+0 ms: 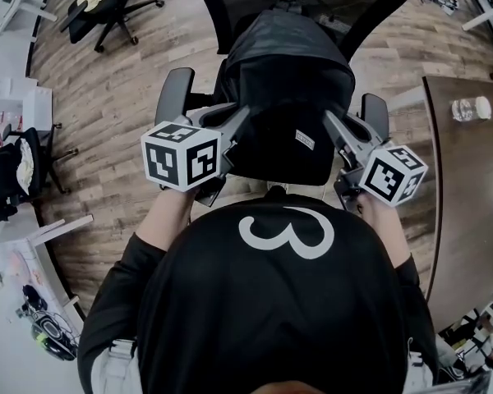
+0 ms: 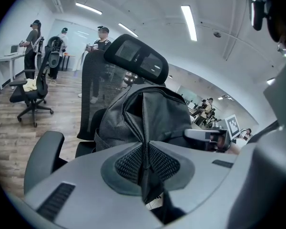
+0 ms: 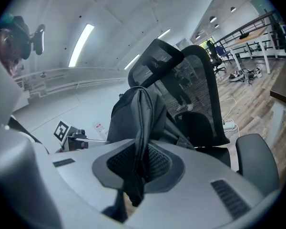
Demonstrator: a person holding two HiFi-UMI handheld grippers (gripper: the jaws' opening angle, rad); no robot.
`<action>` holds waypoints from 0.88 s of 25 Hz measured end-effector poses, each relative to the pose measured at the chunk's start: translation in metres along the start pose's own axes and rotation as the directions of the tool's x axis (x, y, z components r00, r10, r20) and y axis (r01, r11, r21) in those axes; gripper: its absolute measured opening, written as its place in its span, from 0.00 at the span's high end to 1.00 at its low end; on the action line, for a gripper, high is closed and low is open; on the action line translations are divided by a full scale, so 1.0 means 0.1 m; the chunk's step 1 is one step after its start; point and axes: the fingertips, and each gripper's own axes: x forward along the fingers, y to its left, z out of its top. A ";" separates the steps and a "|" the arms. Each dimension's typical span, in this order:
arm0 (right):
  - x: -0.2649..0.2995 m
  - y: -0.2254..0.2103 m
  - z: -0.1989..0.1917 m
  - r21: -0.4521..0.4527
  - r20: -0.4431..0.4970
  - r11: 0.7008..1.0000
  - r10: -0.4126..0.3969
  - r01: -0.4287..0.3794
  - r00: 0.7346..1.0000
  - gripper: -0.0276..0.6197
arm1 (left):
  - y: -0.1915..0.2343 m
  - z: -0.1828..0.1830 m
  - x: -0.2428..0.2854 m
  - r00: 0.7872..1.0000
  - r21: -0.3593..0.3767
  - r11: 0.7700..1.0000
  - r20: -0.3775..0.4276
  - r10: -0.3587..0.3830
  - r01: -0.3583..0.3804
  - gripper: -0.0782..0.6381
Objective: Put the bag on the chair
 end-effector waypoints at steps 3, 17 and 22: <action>0.11 -0.08 0.03 0.000 -0.007 1.000 0.005 -0.005 1.000 0.87 | 0.09 0.03 0.08 1.000 -0.011 1.000 0.003 0.008 -0.008 0.81; 0.47 -0.48 0.13 0.020 -0.036 1.000 -0.011 0.012 0.999 0.87 | 0.38 0.17 0.49 1.000 -0.058 0.998 -0.006 0.024 -0.024 0.81; 0.59 -0.64 0.06 0.029 -0.050 0.999 -0.025 0.027 0.998 0.87 | 0.50 0.12 0.64 0.999 -0.071 0.997 -0.019 0.028 -0.029 0.81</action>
